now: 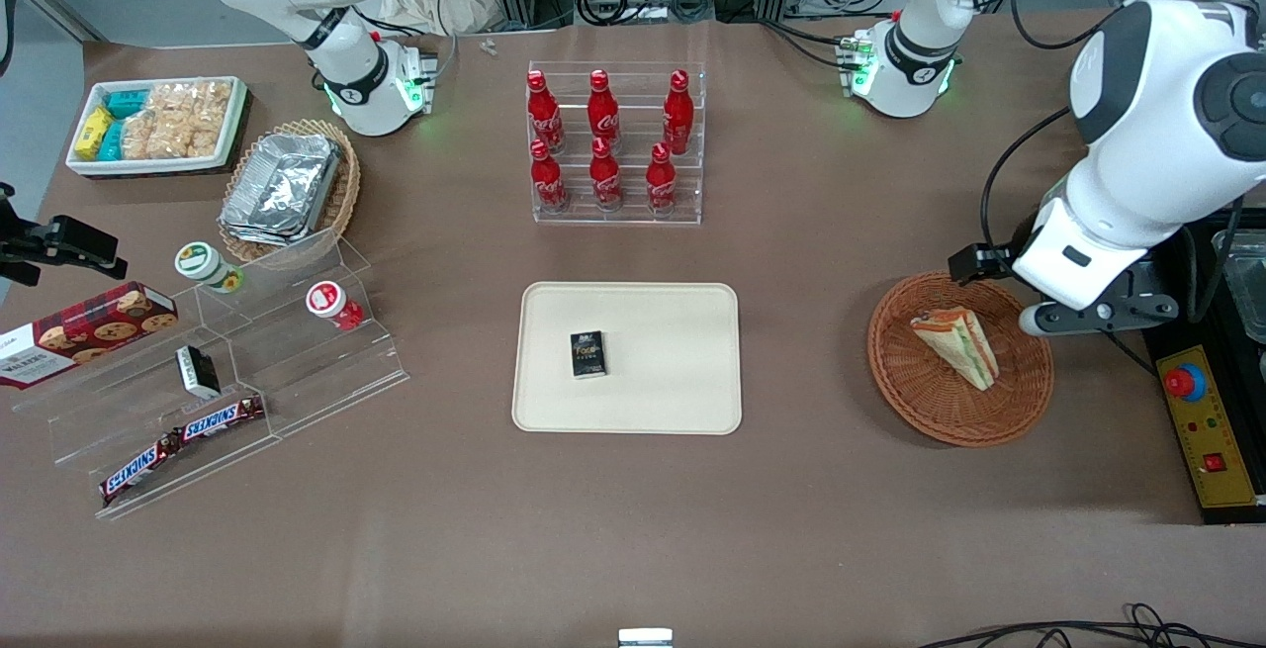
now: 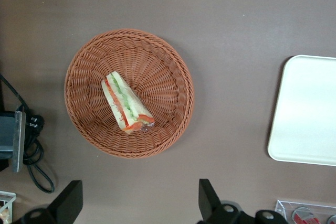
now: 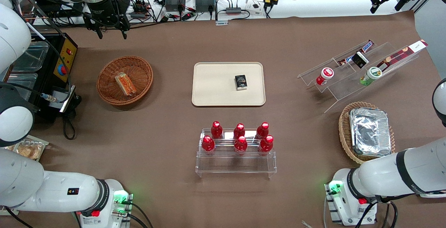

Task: Place sandwich from basket to tray
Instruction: 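Lower the open left gripper over the wrapped sandwich in the basket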

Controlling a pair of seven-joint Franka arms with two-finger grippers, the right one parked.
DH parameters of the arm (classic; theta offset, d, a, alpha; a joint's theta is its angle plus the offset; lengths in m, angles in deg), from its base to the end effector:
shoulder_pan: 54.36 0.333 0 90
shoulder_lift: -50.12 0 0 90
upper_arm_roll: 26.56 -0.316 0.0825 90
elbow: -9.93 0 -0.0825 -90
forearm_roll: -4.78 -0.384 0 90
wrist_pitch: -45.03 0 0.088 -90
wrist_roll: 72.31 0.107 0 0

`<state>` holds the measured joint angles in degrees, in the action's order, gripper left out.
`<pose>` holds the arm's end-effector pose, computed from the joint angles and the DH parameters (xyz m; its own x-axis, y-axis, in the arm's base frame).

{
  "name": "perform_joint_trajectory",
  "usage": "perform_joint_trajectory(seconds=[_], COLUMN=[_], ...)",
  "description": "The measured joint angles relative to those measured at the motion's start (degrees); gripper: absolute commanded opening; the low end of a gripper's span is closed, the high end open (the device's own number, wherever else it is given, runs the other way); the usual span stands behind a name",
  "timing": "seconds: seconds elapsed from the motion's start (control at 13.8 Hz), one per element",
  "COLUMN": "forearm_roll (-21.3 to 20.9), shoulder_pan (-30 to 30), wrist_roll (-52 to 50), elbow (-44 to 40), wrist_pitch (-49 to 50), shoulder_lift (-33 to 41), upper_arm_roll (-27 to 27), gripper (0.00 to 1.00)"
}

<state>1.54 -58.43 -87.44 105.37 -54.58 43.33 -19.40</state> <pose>0.5852 -0.1075 0.5260 0.9977 0.0587 -0.0328 0.0570 -0.9971 -0.0508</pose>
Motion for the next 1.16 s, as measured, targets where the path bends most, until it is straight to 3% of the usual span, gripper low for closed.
perform_joint_trajectory(seconds=[0.44, 0.8, 1.16], forearm_roll=[-0.04, -0.03, -0.22], shoulder_pan=[0.00, -0.06, -0.01], wrist_roll=[-1.10, -20.16, -34.42], elbow=[0.00, 4.02, 17.28], wrist_pitch=[0.60, 0.95, -15.74], shoulder_lift=[-0.59, -1.33, -2.19], upper_arm_roll=[0.00, 0.09, -0.13], gripper=[0.99, 0.99, 0.99])
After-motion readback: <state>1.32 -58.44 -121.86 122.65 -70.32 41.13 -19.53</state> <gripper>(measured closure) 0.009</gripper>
